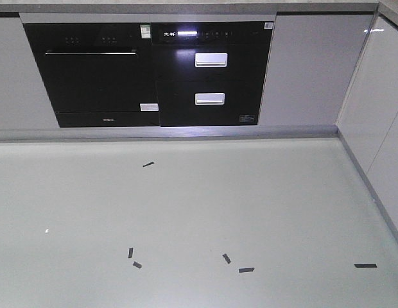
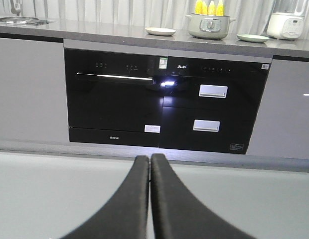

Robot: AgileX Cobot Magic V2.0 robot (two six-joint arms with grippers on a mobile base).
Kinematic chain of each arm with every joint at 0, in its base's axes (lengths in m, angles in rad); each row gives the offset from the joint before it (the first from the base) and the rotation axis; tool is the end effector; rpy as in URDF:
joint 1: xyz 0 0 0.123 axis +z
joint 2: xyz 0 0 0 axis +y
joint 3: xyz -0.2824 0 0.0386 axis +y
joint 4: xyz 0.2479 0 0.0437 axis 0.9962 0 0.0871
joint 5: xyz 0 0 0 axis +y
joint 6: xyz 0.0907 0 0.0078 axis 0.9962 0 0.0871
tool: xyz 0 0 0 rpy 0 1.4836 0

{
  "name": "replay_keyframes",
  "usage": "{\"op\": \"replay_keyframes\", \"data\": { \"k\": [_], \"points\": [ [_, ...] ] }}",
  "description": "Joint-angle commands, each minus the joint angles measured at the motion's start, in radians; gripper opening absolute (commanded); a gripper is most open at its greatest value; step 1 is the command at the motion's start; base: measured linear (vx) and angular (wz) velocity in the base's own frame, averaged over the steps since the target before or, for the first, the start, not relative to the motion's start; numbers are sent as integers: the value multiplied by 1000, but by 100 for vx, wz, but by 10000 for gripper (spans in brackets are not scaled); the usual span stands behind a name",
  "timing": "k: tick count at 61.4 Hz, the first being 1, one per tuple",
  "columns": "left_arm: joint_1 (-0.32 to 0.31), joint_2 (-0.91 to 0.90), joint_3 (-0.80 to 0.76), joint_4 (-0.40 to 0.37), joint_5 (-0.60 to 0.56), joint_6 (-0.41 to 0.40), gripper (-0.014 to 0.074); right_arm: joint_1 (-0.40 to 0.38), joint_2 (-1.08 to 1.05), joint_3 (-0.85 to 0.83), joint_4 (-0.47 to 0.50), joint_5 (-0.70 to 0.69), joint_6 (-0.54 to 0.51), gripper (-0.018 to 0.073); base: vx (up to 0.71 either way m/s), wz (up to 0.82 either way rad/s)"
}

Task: Distribute corn equally
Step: 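Drive the base toward the counter with the pot and plates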

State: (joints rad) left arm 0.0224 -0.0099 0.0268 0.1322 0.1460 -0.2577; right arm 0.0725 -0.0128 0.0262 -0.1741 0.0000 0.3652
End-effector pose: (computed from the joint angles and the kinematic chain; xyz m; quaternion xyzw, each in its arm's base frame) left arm 0.0565 0.0030 0.1914 -0.0612 0.7304 -0.0285 0.6797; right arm 0.0562 0.0041 0.2049 0.0403 0.6793 0.0963 0.7264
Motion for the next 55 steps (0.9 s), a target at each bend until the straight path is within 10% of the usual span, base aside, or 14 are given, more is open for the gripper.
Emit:
{"op": "replay_keyframes", "data": {
  "k": [1,55],
  "points": [
    [-6,-17,3,2,-80,-13,-7,-4,-4,10,-12,-68,-13,-1,0,0],
    [-6,-17,3,2,-80,-13,-7,-4,-4,10,-12,-68,-13,-1,0,0]
  ]
}}
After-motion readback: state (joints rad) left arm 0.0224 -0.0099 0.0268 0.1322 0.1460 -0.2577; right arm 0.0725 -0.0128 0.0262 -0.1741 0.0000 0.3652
